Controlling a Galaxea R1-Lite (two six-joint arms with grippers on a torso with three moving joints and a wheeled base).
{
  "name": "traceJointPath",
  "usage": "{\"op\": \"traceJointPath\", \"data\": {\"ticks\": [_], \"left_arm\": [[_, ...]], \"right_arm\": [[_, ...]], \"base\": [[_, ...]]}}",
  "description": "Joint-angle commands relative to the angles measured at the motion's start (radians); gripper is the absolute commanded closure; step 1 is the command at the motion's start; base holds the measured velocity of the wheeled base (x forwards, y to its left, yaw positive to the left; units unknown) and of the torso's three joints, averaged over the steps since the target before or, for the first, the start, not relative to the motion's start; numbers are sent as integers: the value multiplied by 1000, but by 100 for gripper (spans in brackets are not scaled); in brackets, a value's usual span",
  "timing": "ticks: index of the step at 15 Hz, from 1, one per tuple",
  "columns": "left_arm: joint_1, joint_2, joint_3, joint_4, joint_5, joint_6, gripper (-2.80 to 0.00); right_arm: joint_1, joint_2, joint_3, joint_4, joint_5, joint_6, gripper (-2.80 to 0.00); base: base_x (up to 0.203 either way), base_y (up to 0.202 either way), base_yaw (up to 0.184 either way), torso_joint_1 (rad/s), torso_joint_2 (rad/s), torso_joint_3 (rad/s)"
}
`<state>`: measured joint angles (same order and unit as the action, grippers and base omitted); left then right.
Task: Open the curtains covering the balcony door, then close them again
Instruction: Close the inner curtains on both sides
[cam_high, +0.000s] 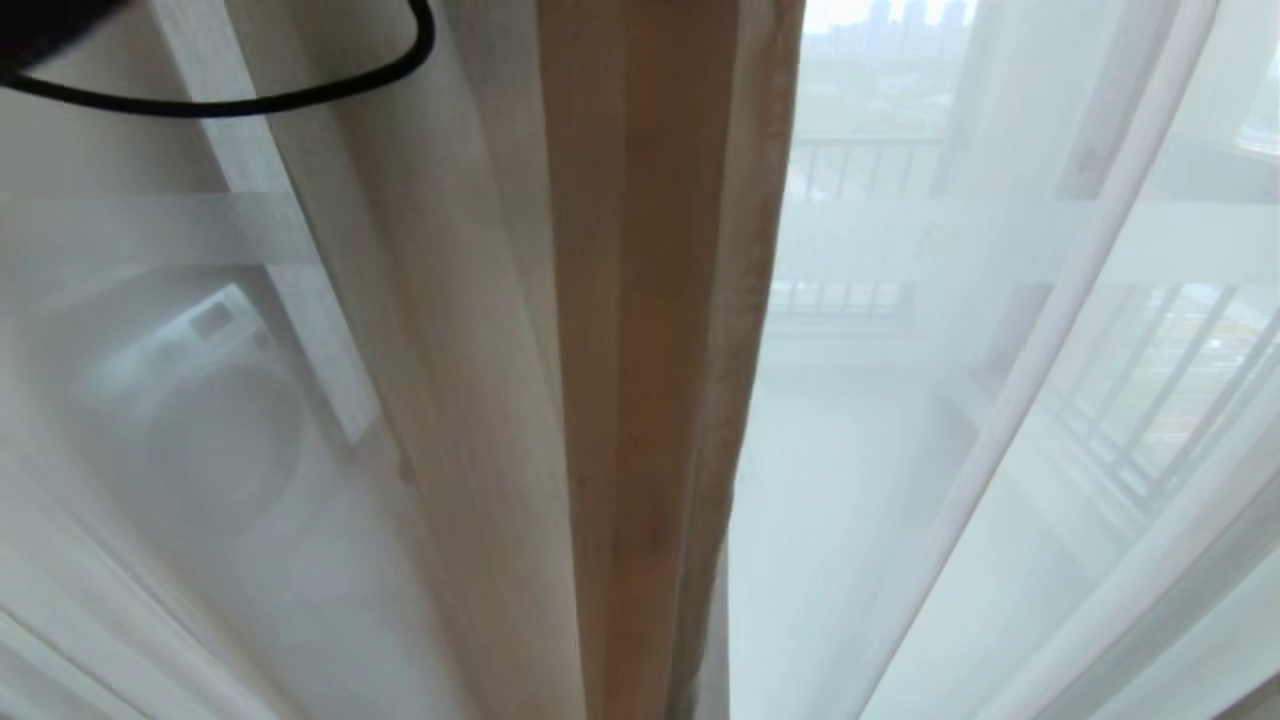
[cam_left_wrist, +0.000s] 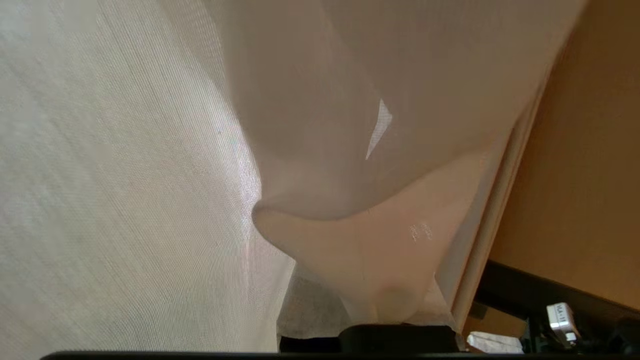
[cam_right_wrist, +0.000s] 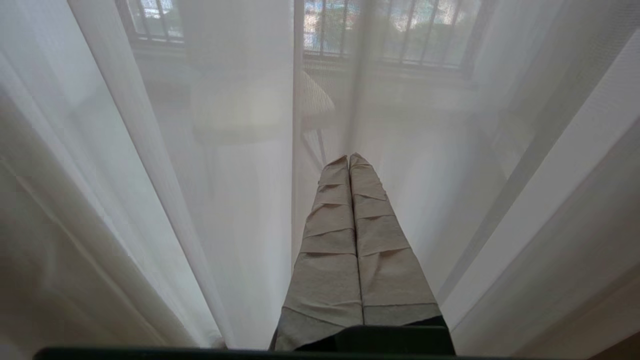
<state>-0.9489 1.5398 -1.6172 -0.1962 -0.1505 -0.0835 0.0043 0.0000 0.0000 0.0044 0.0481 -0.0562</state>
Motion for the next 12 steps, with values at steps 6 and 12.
{"op": "traceJointPath", "data": {"ticks": [6,12], "left_arm": [[-105,94,-55,-3,2,0,0],[-94,66,-46,-2,87,17,0]], "right_arm": [[0,0,0,0,1,-1,0],[0,0,0,0,1,-1,0]], "base": [[0,0,0,0,0,0],[0,0,0,0,0,0]]}}
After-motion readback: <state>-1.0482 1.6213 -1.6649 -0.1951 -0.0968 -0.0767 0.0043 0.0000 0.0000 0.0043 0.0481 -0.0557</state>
